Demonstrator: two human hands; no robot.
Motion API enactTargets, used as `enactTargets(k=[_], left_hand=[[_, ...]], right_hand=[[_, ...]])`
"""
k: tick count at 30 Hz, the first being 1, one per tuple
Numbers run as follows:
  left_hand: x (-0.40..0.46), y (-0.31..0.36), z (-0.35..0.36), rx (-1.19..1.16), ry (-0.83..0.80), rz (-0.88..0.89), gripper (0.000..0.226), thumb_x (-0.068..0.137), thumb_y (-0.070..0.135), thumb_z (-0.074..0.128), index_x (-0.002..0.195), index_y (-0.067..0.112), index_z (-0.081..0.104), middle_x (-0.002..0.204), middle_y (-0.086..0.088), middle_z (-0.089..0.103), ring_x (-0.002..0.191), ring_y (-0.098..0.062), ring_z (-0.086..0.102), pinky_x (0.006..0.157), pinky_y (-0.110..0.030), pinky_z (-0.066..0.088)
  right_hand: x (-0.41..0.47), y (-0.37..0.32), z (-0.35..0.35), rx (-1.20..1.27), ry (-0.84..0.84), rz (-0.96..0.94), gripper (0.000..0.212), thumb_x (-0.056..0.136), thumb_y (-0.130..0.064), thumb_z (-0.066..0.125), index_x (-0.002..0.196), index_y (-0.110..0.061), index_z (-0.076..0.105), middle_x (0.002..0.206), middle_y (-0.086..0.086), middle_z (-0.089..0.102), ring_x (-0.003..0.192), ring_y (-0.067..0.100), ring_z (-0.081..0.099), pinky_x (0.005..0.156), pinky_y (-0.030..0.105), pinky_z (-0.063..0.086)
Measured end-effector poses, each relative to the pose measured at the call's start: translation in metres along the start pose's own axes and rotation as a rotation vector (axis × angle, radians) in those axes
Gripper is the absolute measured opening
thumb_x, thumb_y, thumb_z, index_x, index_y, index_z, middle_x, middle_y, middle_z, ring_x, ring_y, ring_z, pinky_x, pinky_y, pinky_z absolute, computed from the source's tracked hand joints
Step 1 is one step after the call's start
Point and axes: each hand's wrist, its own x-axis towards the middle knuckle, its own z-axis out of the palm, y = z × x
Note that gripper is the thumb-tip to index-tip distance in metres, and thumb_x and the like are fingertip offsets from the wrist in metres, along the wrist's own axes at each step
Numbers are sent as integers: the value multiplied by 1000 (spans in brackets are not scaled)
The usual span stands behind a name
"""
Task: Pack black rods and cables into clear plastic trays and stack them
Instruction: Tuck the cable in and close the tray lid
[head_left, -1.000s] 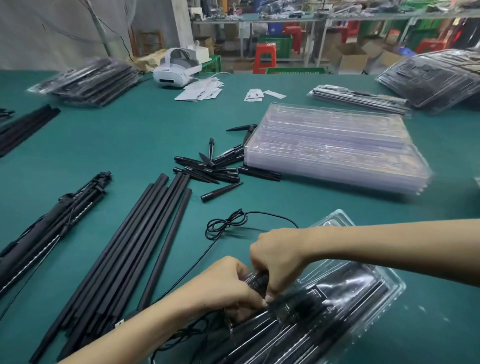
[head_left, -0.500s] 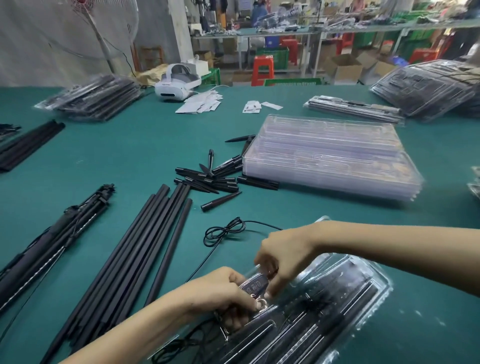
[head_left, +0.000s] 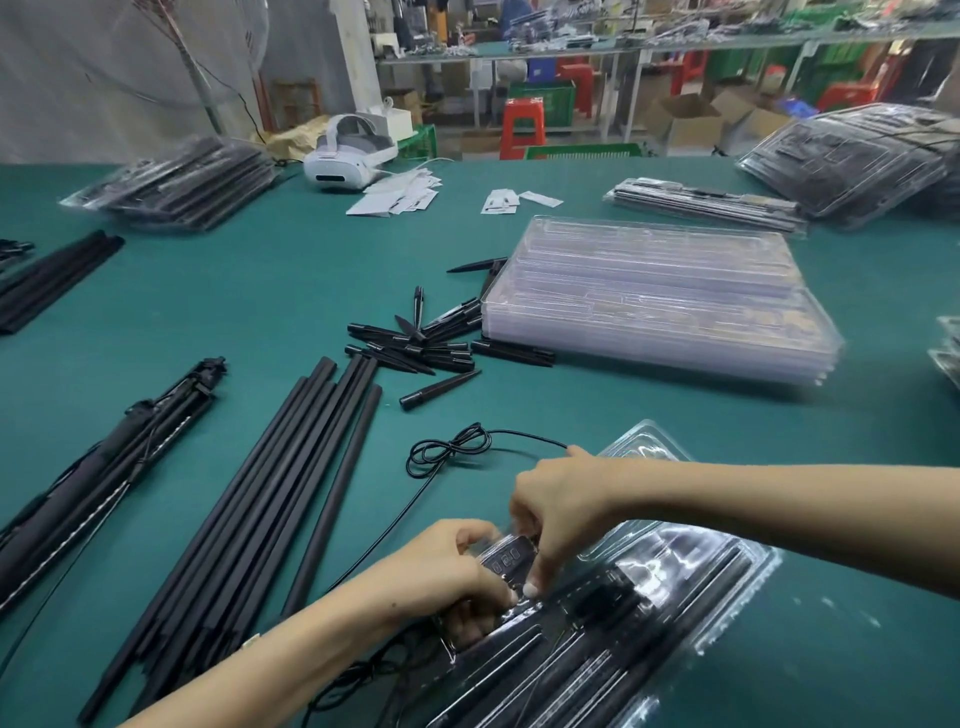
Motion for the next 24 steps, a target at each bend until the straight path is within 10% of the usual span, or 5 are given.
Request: enactTargets(k=[13, 18, 24], left_hand=[[1, -7, 2, 50, 46, 21, 29, 68, 9, 68, 95, 3, 58, 54, -8, 57, 36, -14, 47, 38, -19, 37], [0, 2, -3, 40, -63, -10, 11, 68, 19, 68, 72, 17, 59, 51, -2, 58, 38, -9, 51, 39, -15, 39], [-6, 0, 0, 11, -39, 11, 20, 70, 21, 73, 83, 11, 62, 53, -4, 58, 40, -10, 50, 40, -16, 40]], right_hand=[[-5, -12, 9, -54, 88, 58, 38, 72, -45, 77, 86, -16, 57, 71, -3, 50, 84, 20, 50, 83, 36, 24], [-8, 6, -6, 131, -44, -68, 46, 75, -38, 79, 110, -12, 62, 102, 6, 70, 95, 23, 63, 76, 29, 44], [-44, 60, -23, 640, 455, -190, 25, 86, -36, 68, 110, -28, 64, 103, -8, 67, 99, 1, 61, 93, 19, 45]])
